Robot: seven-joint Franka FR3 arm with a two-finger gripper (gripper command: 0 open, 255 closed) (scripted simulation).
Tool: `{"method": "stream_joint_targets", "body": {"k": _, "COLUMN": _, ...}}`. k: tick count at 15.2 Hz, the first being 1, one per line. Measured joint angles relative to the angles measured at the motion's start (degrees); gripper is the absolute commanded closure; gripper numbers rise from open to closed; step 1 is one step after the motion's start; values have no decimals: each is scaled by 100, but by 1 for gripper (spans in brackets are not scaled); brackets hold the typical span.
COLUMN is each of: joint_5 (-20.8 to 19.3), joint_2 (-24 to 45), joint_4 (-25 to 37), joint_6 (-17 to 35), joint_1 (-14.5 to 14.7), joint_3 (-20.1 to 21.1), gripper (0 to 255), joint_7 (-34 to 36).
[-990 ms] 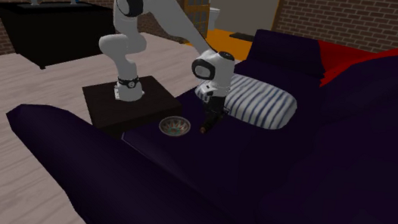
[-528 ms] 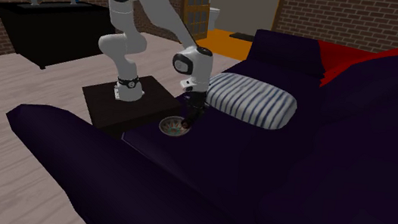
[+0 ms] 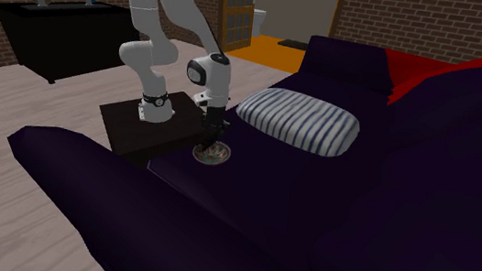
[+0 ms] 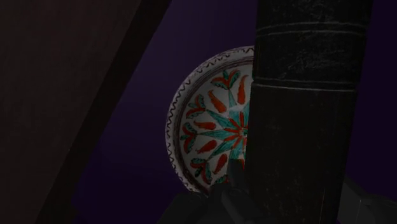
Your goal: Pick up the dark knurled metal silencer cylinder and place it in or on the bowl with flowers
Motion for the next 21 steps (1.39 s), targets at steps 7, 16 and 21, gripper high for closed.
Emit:
{"method": "stream_joint_targets", "body": {"k": 7, "joint_5": -498, "joint_2": 505, "joint_4": -160, "joint_6": 611, "joint_1": 1, "joint_3": -140, "gripper": 255, "joint_7": 313}}
{"method": "stream_joint_targets", "body": {"k": 16, "joint_5": -1090, "joint_2": 1064, "joint_4": -97, "joint_6": 1057, "joint_1": 154, "joint_3": -411, "gripper": 255, "joint_7": 747}}
{"method": "stream_joint_targets", "body": {"k": 21, "joint_5": -1098, "joint_2": 1071, "joint_4": -94, "joint_6": 1063, "joint_1": 157, "joint_3": -416, "gripper": 0, "joint_7": 752}}
